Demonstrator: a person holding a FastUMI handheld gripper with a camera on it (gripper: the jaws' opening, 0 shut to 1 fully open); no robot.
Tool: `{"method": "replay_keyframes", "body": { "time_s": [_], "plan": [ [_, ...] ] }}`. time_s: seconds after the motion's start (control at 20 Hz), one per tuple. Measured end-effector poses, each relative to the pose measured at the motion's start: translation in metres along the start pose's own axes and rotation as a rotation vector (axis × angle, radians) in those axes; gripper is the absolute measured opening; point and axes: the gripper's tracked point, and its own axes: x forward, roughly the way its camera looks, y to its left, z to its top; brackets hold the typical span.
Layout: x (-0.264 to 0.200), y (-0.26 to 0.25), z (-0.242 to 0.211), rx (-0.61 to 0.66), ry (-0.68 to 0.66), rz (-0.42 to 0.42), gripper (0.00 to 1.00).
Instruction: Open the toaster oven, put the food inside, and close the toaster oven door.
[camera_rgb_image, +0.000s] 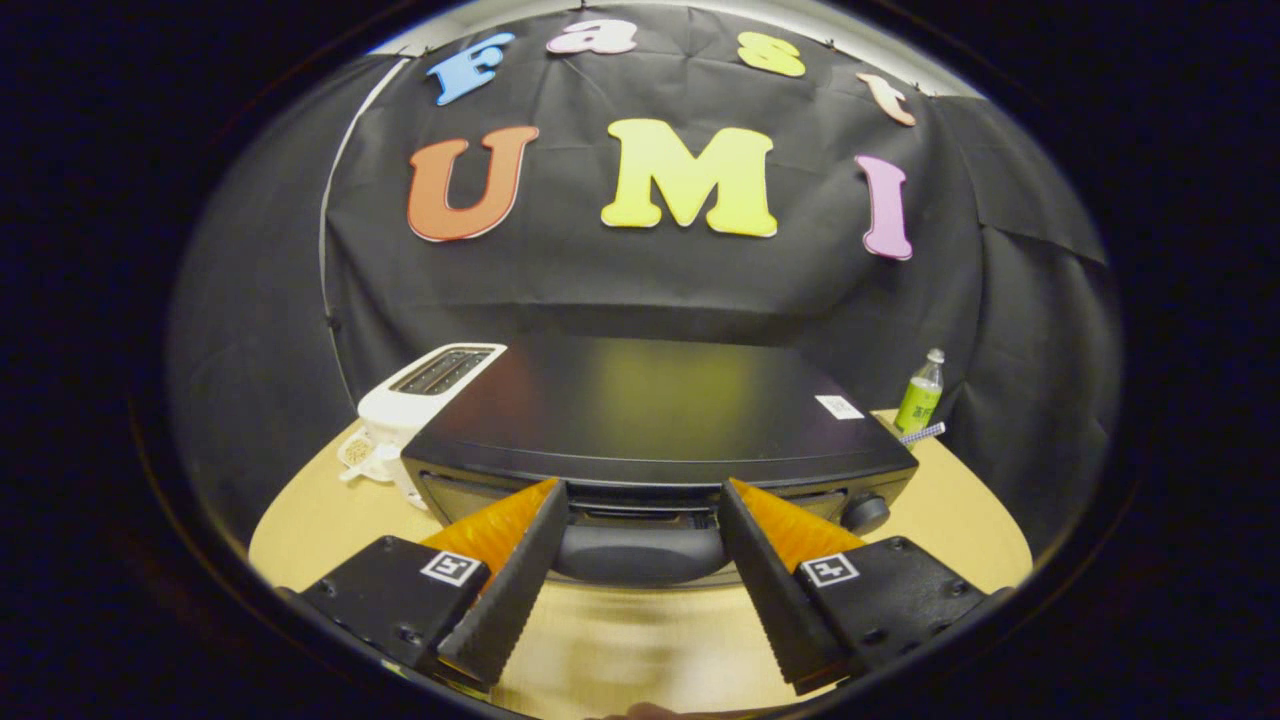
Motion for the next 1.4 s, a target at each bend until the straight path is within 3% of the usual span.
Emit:
{"method": "replay_keyframes", "body": {
  "time_s": [0.3, 0.65, 1.15, 1.4],
  "plan": [
    [0.0, 0.003, -0.017, 0.08, 0.047, 0.05, 1.0],
    [-0.003, 0.002, -0.035, 0.058, 0.046, 0.072, 1.0],
    [-0.036, -0.004, -0.129, 0.002, 0.053, 0.055, 1.0],
    [-0.036, -0.006, -0.144, 0.002, 0.023, 0.077, 0.99]
  ]
}}
